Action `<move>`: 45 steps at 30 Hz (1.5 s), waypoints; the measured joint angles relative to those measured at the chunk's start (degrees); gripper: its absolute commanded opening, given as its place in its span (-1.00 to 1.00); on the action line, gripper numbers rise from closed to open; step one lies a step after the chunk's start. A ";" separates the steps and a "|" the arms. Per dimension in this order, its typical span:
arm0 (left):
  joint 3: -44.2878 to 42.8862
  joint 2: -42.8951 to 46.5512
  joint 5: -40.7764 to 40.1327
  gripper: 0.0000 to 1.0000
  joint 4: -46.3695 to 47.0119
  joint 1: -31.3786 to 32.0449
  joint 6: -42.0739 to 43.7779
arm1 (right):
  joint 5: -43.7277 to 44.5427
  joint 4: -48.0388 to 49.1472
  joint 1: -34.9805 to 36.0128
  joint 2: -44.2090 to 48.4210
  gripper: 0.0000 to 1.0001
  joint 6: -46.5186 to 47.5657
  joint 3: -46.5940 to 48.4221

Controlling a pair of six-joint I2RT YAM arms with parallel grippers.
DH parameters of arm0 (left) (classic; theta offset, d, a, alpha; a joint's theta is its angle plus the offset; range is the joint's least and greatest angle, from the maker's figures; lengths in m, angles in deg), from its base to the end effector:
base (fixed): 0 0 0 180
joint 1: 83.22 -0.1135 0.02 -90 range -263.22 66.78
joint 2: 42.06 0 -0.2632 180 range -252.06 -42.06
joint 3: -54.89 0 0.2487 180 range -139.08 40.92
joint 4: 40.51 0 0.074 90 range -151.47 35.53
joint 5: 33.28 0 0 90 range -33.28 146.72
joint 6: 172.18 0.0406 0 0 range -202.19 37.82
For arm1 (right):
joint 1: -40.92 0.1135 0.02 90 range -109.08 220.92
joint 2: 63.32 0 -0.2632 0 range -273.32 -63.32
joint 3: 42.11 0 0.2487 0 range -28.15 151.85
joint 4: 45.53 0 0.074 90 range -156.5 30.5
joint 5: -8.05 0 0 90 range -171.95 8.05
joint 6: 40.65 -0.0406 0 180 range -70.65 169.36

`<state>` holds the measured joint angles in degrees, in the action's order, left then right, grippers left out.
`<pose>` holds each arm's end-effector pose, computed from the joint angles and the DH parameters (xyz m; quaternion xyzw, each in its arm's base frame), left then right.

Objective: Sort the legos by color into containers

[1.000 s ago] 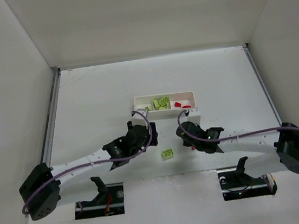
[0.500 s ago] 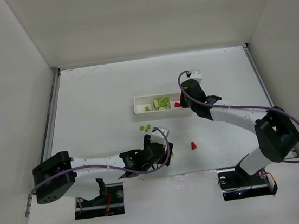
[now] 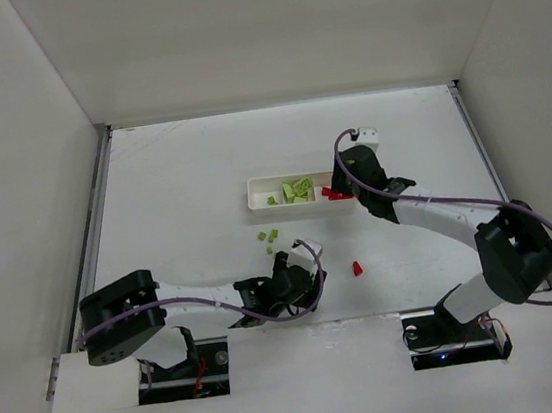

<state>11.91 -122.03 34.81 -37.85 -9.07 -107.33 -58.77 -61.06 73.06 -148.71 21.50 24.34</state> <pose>0.0870 -0.2508 0.1601 0.2793 0.8268 -0.2406 0.4249 0.2844 0.1598 0.2321 0.0611 0.8697 0.0742 0.4841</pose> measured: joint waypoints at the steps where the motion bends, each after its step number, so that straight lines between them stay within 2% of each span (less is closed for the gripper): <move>1: -0.17 -0.98 0.48 0.30 0.07 0.00 0.39 | 0.00 0.13 0.00 0.46 0.10 0.00 -0.52; 5: -1.25 -3.28 1.36 0.02 0.48 0.24 1.64 | -0.04 0.48 0.00 1.16 0.10 -0.11 -1.90; 8: -1.55 -3.78 1.68 -0.36 0.59 0.26 1.97 | -0.07 0.70 0.00 1.25 0.09 -0.20 -2.54; 11: -1.68 -3.76 1.66 -0.52 0.52 0.26 2.23 | -0.07 0.76 0.02 1.38 0.09 -0.22 -2.93; 16: -2.01 0.55 0.55 -0.54 -1.64 -1.38 2.29 | 0.02 1.60 0.55 4.11 0.06 -0.31 -6.14; 20: -5.49 6.14 -0.15 -0.52 -3.48 -8.20 2.08 | 0.50 2.34 1.79 9.01 0.05 -1.05 -10.38; 23: -10.29 6.49 -0.57 -0.53 -3.74 -14.05 1.64 | 0.66 2.54 3.30 12.85 0.06 -1.84 -13.38; 27: -17.77 2.43 -0.74 -0.51 -4.07 -20.26 1.07 | 0.85 3.37 5.38 15.91 0.06 -2.93 -16.24; 34: -31.02 -13.33 1.44 -0.56 -5.09 -28.02 -0.28 | 1.09 4.76 6.97 16.48 0.06 -3.52 -18.78; 39: -31.95 -17.81 1.31 -0.57 -7.30 -28.85 -2.38 | 1.46 5.86 7.32 17.55 0.06 -3.65 -19.39; 45: -31.95 -18.38 0.66 -0.56 -7.37 -28.39 -6.14 | 1.49 6.27 7.41 17.59 0.06 -3.67 -19.47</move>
<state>-20.05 -140.41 35.47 -45.21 -37.46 -113.47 -57.28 -54.79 80.47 -131.11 17.83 4.87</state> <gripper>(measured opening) 0.356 0.527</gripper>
